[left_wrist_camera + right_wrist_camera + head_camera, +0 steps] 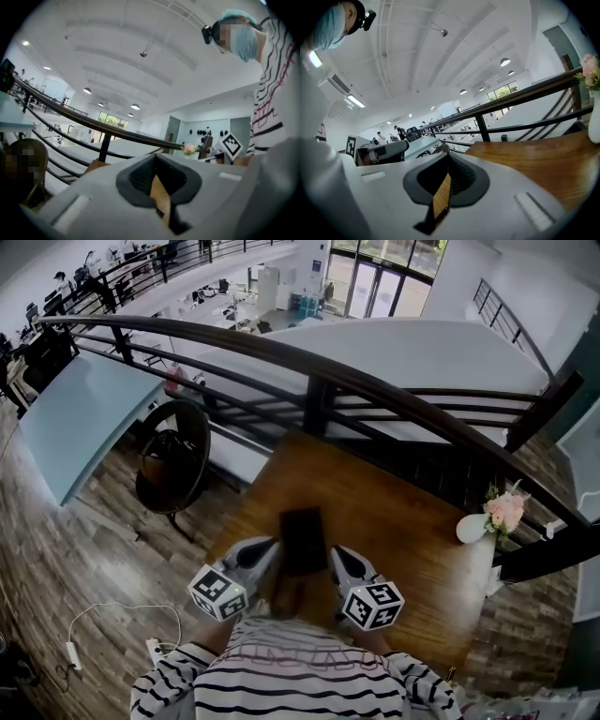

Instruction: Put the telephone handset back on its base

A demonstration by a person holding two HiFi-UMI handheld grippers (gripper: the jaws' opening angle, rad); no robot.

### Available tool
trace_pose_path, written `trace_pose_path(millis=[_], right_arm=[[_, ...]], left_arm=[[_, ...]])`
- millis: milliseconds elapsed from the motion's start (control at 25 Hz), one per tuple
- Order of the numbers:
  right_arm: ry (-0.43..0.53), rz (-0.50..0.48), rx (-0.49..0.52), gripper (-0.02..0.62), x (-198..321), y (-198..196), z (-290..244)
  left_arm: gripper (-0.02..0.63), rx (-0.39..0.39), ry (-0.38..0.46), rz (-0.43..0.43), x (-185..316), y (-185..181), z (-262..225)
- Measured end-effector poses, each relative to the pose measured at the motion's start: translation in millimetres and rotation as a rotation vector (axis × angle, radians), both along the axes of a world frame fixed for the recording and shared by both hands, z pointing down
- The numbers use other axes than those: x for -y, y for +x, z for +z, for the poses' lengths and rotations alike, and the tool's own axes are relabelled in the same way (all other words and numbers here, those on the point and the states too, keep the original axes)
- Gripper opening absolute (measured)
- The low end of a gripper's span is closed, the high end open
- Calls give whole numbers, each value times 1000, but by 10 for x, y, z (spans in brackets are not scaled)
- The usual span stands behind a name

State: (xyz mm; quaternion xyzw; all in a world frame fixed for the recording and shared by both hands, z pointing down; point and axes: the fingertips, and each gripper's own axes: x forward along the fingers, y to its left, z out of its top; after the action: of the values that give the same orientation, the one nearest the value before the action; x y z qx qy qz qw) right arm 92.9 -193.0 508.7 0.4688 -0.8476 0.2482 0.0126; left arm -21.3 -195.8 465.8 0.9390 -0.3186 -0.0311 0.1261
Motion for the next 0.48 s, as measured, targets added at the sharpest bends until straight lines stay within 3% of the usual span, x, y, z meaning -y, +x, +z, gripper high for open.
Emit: trace_pose_path(millis=[480], right_arm=[[-38, -6, -57, 0, -18, 35, 127]], left_arm=[[3, 4, -32, -18, 9, 15, 105]])
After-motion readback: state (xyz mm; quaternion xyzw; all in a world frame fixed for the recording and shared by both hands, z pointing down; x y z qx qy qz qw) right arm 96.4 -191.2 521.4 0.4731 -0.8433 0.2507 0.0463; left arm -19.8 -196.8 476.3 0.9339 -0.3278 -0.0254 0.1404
